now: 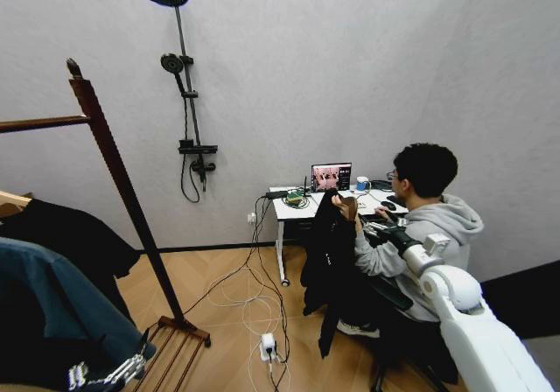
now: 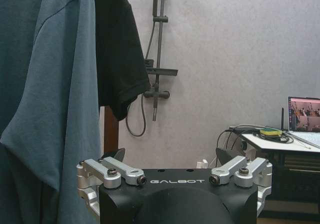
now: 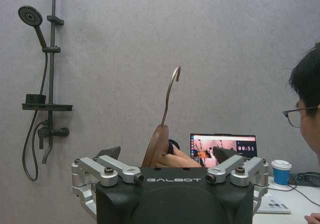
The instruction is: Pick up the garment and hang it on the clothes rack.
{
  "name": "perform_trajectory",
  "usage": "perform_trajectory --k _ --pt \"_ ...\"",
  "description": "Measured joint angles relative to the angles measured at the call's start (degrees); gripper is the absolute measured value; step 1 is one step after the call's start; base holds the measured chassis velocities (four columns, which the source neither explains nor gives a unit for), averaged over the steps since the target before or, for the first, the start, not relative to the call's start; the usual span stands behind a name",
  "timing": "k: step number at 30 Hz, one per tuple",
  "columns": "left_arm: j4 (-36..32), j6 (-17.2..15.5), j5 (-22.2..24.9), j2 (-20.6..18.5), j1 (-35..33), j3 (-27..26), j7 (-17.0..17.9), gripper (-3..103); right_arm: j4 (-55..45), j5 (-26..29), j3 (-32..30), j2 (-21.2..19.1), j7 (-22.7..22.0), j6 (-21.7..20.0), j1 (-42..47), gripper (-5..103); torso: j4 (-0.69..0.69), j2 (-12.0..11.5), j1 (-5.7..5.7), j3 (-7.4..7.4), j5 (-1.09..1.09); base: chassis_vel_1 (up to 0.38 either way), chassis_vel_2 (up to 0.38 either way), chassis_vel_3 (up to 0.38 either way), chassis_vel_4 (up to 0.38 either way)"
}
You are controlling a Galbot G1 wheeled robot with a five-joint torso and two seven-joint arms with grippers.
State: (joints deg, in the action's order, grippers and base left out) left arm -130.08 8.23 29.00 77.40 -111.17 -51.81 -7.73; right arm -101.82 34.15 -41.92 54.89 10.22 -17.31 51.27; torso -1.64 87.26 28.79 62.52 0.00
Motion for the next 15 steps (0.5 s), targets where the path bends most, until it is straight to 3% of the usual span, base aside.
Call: perform_trajectory --k 8,12,14,15 --pt "0.00 0.00 0.00 0.00 0.00 0.00 0.00 100 3.65 0.62 2.06 -0.17 -0.12 -1.36 -4.34 101 -0.01 0.00 0.00 0.00 0.00 0.000 0.000 0.000 0.000" --pt "0.00 0.00 0.00 0.00 0.00 0.00 0.00 100 5.34 3.75 3.30 -0.06 1.67 -2.04 -6.05 85 0.00 0.00 0.00 0.00 0.00 0.000 0.000 0.000 0.000" --pt "0.00 0.00 0.00 0.00 0.00 0.00 0.00 100 5.44 3.99 3.36 -0.03 1.81 -2.10 -6.12 85 0.00 0.00 0.00 0.00 0.00 0.000 0.000 0.000 0.000" --pt "0.00 0.00 0.00 0.00 0.00 0.00 0.00 100 5.64 4.43 3.45 0.06 2.17 -2.53 -6.21 74 0.00 0.00 -0.01 0.00 0.00 0.000 0.000 0.000 0.000"
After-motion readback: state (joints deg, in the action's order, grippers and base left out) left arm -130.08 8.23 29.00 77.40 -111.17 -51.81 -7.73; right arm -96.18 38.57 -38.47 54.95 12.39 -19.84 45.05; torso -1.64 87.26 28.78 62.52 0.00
